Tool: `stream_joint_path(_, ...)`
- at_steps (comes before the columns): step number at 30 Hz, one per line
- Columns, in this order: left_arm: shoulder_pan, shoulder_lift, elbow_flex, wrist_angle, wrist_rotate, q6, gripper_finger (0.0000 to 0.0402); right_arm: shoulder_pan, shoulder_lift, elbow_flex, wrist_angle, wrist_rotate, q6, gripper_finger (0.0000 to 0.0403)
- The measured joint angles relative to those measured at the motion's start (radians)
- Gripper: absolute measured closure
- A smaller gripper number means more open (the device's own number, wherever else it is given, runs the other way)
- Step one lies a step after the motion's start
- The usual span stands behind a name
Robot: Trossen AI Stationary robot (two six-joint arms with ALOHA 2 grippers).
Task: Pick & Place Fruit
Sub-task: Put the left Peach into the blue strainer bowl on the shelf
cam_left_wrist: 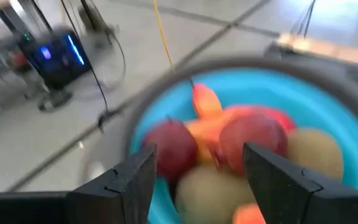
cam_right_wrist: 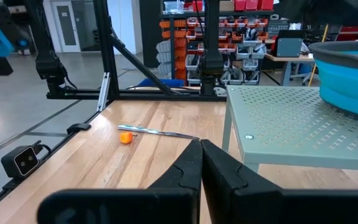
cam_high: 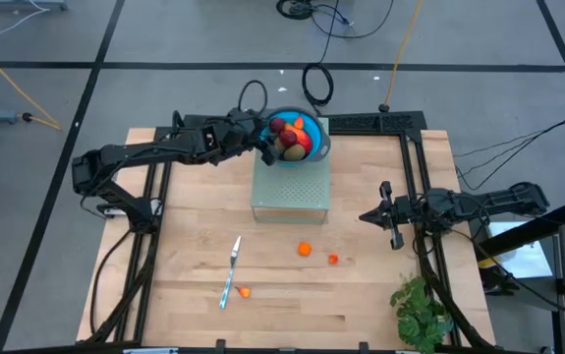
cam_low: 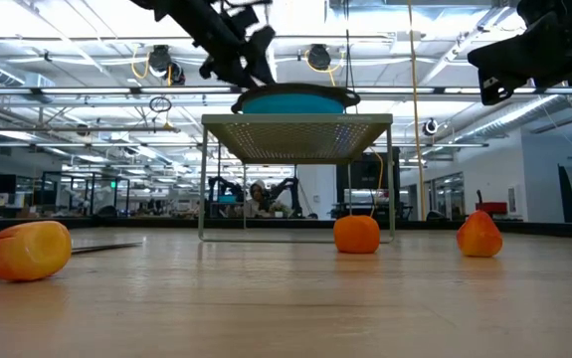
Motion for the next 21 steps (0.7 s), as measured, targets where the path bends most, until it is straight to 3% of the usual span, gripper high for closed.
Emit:
stream_joint_path(7, -0.050, -0.125, 0.002, -0.016, 0.006, -0.005, 0.0158, 0.000, 0.000, 0.000, 0.000, 0.000, 0.000, 0.0403)
stream_joint_path(14, -0.180, -0.236, 0.002, -0.089, 0.008, -0.058, 0.0158, 0.000, 0.000, 0.000, 0.009, 0.000, 0.001, 0.0403)
stream_joint_path(21, -0.310, -0.271, 0.002, -0.174, 0.008, -0.124, 0.0158, 0.000, 0.000, 0.000, 0.008, -0.002, 0.001, 0.0403)
